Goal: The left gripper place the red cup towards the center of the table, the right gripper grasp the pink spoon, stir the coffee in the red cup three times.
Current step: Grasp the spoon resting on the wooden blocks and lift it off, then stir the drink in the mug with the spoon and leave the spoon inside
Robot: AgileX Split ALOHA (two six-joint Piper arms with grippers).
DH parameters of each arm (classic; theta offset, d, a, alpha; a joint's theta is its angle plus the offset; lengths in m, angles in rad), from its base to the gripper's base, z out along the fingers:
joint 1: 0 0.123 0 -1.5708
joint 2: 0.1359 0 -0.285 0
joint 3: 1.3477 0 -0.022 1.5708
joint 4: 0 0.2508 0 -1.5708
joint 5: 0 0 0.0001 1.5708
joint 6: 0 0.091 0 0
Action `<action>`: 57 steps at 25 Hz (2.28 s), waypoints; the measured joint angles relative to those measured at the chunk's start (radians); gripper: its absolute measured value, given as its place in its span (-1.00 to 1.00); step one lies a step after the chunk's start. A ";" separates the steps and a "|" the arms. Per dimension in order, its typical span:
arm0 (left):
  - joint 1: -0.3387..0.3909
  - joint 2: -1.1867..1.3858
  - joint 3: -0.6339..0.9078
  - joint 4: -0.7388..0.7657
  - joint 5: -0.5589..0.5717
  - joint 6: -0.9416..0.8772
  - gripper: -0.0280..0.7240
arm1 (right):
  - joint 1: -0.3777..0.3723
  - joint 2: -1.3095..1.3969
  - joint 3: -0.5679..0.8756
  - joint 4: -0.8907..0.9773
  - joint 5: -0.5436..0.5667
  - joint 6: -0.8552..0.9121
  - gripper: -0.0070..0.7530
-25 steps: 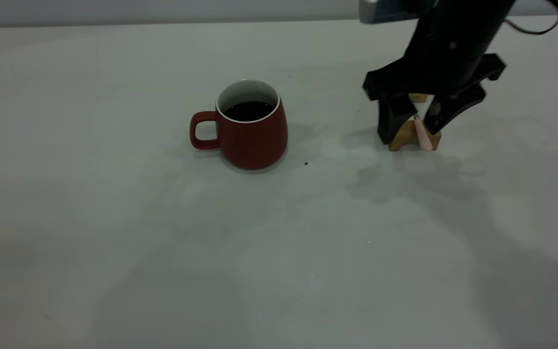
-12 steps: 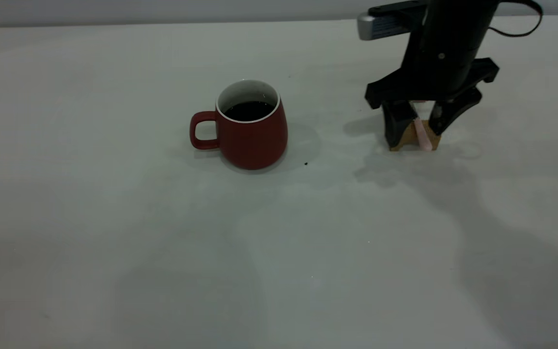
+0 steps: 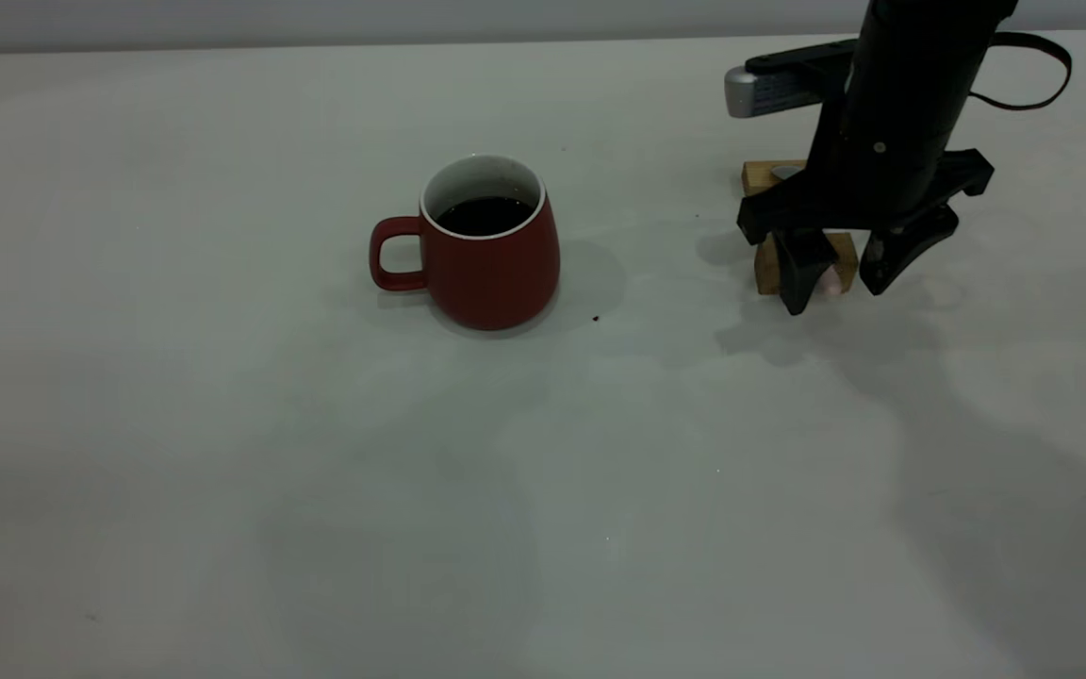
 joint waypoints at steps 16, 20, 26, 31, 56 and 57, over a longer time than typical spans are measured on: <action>0.000 0.000 0.000 0.000 0.000 0.000 -0.27 | -0.001 -0.110 0.000 -0.062 0.064 0.000 -0.60; 0.000 0.000 0.000 0.000 0.000 0.000 -0.27 | -0.001 -0.277 -0.036 0.134 0.185 0.047 -0.60; 0.000 0.000 0.000 0.000 0.000 0.000 -0.27 | 0.037 -0.329 -0.048 0.779 0.224 0.107 -0.60; 0.000 0.000 0.000 0.000 0.000 0.000 -0.27 | 0.071 -0.325 -0.046 1.247 0.182 0.183 -0.60; 0.000 0.000 0.000 0.000 0.000 0.000 -0.27 | 0.148 -0.054 -0.063 1.740 0.166 0.641 -0.60; 0.000 0.000 0.000 0.000 0.000 0.000 -0.27 | 0.148 -0.032 -0.074 1.740 0.174 0.642 -0.60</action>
